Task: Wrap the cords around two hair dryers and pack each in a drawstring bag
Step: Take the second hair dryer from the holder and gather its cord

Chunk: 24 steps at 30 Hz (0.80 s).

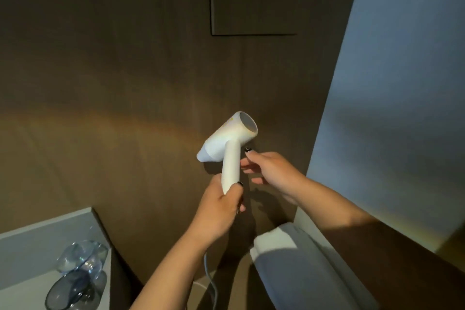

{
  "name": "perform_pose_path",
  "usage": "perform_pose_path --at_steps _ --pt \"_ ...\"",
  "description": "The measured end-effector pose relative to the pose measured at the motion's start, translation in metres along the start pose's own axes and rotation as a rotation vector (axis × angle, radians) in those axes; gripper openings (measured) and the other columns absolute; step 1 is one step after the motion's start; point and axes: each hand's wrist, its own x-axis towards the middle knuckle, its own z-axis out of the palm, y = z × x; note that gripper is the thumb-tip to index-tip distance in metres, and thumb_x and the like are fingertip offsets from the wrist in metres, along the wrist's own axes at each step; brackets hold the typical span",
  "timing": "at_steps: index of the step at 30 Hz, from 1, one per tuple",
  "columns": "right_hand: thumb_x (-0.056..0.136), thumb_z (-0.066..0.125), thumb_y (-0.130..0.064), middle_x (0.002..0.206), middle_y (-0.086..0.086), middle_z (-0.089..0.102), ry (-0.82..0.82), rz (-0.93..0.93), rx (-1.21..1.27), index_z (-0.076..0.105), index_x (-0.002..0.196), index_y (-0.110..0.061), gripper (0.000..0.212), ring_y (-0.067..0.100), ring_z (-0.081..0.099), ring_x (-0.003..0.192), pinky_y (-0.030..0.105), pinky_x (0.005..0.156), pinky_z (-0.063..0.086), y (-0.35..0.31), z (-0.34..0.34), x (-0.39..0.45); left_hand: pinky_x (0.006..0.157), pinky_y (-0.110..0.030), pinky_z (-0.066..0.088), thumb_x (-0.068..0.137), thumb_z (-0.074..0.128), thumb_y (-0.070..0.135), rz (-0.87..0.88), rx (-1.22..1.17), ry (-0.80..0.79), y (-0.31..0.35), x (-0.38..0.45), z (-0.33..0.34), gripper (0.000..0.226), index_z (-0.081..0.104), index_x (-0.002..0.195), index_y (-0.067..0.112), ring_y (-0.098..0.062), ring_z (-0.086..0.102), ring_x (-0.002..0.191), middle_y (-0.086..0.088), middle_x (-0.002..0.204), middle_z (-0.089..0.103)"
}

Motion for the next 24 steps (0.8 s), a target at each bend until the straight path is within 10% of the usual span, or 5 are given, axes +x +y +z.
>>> perform_pose_path --at_steps 8,11,17,24 --pt "0.097 0.055 -0.032 0.107 0.013 0.071 -0.005 -0.077 0.218 0.064 0.104 -0.012 0.023 0.028 0.068 0.102 0.049 0.101 0.047 -0.048 -0.008 -0.006 0.047 -0.01 0.04 0.095 0.053 0.028 0.164 0.219 0.118 0.039 -0.018 0.022 0.045 0.03 0.134 0.028 -0.014 0.058 0.072 0.001 0.098 0.055" --pt "0.099 0.051 -0.026 0.09 0.009 0.074 -0.009 -0.141 0.274 0.064 0.106 -0.009 0.022 0.021 0.069 0.084 0.036 0.081 0.054 -0.055 -0.011 -0.008 0.056 -0.016 0.046 0.094 0.054 0.034 0.172 0.294 0.149 0.04 -0.019 0.026 0.055 0.024 0.14 0.03 -0.017 0.061 0.08 0.001 0.106 0.056" --pt "0.102 0.044 -0.018 0.083 0.013 0.063 0.001 -0.211 0.451 0.057 0.107 -0.004 0.019 0.019 0.067 0.072 0.032 0.067 0.053 -0.055 -0.017 -0.006 0.069 -0.028 0.05 0.088 0.056 0.043 0.421 0.437 0.274 0.067 -0.02 0.001 0.017 0.062 0.1 0.031 -0.006 0.061 0.075 0.009 0.082 0.065" --pt "0.102 0.043 -0.022 0.082 0.006 0.061 -0.059 -0.365 -0.104 0.056 0.122 -0.007 0.028 0.013 0.06 0.06 0.017 0.057 0.05 -0.054 -0.06 -0.021 0.107 -0.033 0.028 0.079 0.071 0.03 0.437 0.574 0.487 0.098 0.008 -0.029 0.074 0.035 0.142 0.016 -0.022 0.028 0.133 -0.006 0.142 0.033"
